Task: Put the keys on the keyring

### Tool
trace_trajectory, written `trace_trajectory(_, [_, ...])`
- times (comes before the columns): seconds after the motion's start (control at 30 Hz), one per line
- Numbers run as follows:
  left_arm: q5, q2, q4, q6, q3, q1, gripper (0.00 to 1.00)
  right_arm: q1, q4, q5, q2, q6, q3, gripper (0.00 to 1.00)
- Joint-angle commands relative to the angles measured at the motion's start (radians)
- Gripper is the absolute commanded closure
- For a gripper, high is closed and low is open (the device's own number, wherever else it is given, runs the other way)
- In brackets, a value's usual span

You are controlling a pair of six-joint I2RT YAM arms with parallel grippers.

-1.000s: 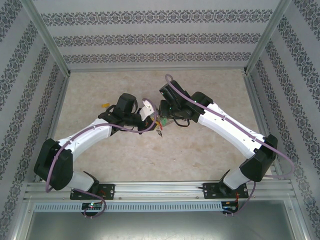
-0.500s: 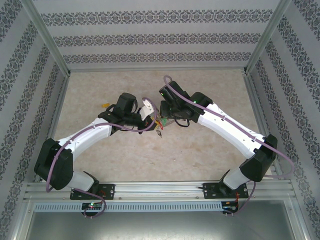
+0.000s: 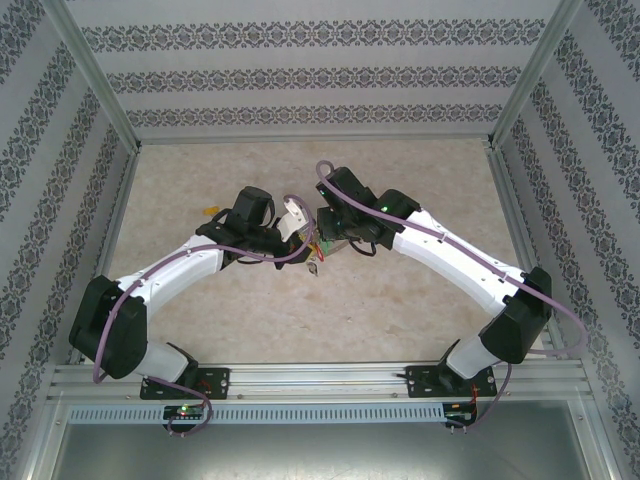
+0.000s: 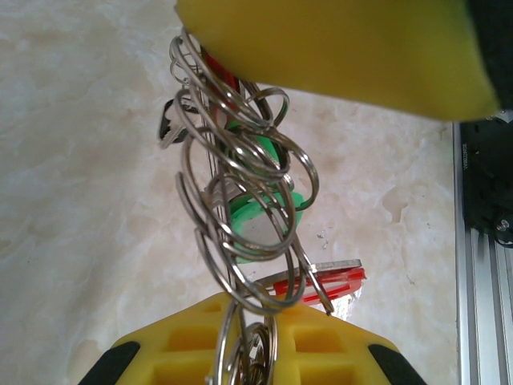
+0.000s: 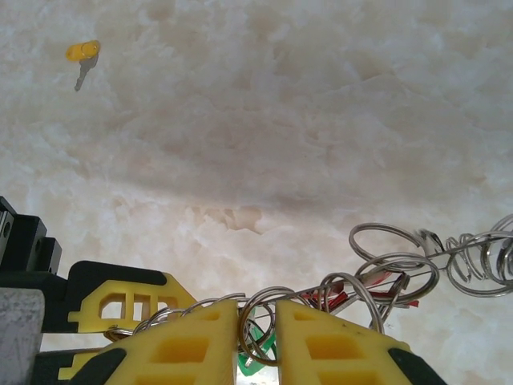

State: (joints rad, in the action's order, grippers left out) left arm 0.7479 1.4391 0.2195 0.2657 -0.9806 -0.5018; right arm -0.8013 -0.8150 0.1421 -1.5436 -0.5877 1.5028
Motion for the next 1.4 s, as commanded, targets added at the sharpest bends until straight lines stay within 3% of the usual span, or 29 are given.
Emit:
trace_trajectory(0.0, [0.038,-0.019,-0.026,0.015,-0.049,0.011,1.0,0.002,-0.047,0.073,0.006,0.076,-0.019,0.82])
trace_trajectory(0.9, [-0.027,-0.027,0.045,0.074,-0.052,0.011,1.0,0.014,-0.09,0.238,0.038,0.252,-0.007,0.86])
trace_trajectory(1.37, [-0.021,-0.039,0.001,0.044,-0.03,0.011,1.0,0.084,-0.026,0.026,0.147,0.11,-0.048,0.8])
